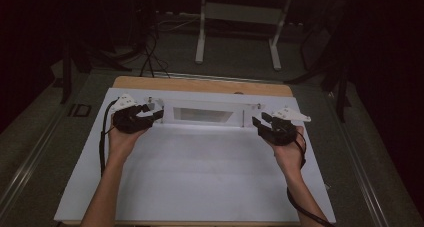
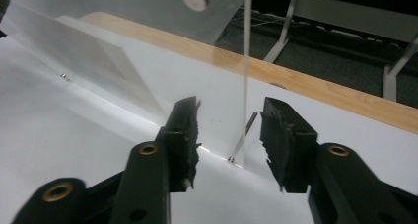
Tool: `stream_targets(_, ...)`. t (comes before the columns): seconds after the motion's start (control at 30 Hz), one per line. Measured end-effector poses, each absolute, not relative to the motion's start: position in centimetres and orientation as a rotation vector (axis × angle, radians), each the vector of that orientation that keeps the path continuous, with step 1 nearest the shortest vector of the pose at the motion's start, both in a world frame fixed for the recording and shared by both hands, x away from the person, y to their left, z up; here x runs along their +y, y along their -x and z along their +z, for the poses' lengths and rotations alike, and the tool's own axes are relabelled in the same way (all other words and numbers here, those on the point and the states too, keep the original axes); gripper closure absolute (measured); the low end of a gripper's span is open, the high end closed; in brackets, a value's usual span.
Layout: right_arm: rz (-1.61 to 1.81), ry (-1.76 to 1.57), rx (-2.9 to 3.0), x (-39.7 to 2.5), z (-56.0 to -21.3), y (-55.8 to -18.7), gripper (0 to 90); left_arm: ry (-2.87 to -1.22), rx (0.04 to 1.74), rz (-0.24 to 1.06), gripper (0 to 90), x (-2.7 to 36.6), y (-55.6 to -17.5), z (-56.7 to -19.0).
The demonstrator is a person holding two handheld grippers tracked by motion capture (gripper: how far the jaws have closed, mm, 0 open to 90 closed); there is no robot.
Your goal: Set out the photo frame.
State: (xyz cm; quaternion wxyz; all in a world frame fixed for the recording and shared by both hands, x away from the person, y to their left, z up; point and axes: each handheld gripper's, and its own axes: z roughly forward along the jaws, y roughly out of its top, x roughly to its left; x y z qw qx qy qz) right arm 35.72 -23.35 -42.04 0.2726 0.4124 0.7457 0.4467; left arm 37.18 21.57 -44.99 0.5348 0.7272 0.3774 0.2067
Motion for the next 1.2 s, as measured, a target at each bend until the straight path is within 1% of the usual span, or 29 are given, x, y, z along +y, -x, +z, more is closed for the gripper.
stream_targets(0.07, 1.200, -1.111, 2.005, -23.3, -42.1, -35.9, 55.4, -1.731, 0.901, 0.493, 48.3, 21.6, -37.2, -45.0)
stream_targets(0.13, 1.220, -1.080, 2.011, -23.2, -42.3, -36.5, 51.5, -1.732, 0.902, 0.495, 48.3, 21.6, -37.3, -44.9)
stream_targets(0.23, 1.233, -1.050, 2.012, -23.1, -42.4, -37.0, 49.2, -1.729, 0.904, 0.495, 48.3, 21.5, -37.4, -44.9)
stream_targets(0.3, 1.233, -1.050, 2.012, -23.1, -42.4, -37.0, 49.2, -1.727, 0.904, 0.496, 48.3, 21.5, -37.5, -44.9)
stream_targets(0.33, 1.233, -1.027, 2.012, -22.9, -42.6, -37.6, 46.9, -1.722, 0.910, 0.500, 48.3, 21.5, -37.5, -44.9)
stream_targets(0.37, 1.241, -1.026, 2.015, -22.9, -42.7, -37.8, 46.4, -1.718, 0.914, 0.502, 48.3, 21.5, -37.5, -44.9)
stream_targets(0.57, 1.270, -1.029, 2.004, -22.8, -42.9, -38.3, 46.3, -1.701, 0.924, 0.517, 47.6, 21.4, -37.9, -44.9)
stream_targets(0.7, 1.284, -1.040, 2.000, -22.8, -43.0, -38.6, 45.9, -1.701, 0.910, 0.517, 41.0, 21.2, -38.4, -45.0)
stream_targets(0.83, 1.289, -1.035, 2.001, -22.8, -43.1, -38.9, 45.2, -1.702, 0.879, 0.517, 37.0, 20.9, -38.9, -45.1)
stream_targets(1.0, 1.283, -1.027, 2.001, -22.7, -43.5, -39.3, 45.1, -1.675, 0.862, 0.484, 36.8, 20.8, -39.6, -45.6)
stream_targets(1.2, 1.270, -1.019, 2.010, -22.4, -44.1, -40.0, 44.7, -1.668, 0.867, 0.493, 36.9, 20.5, -40.1, -46.0)
